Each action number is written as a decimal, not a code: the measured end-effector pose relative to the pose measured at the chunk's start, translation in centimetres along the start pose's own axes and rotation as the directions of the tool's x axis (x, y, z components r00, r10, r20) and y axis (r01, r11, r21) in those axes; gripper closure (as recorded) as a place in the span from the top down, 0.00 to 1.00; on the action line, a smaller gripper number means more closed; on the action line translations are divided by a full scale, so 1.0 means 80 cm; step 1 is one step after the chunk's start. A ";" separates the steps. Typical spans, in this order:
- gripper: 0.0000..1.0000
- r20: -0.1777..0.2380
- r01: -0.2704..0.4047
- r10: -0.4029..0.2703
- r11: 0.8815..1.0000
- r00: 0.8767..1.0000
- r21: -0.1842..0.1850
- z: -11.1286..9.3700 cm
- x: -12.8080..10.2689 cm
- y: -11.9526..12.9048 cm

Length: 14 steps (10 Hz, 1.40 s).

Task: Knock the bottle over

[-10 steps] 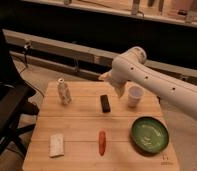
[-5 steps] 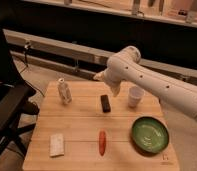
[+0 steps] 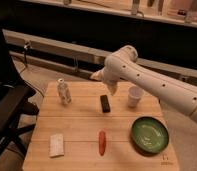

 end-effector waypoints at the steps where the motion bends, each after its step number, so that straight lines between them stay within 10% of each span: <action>1: 0.80 0.009 0.010 -0.011 1.000 1.000 0.006 0.003 -0.003 -0.005; 14: 0.80 0.037 0.131 -0.133 0.990 0.990 0.056 0.037 -0.017 -0.053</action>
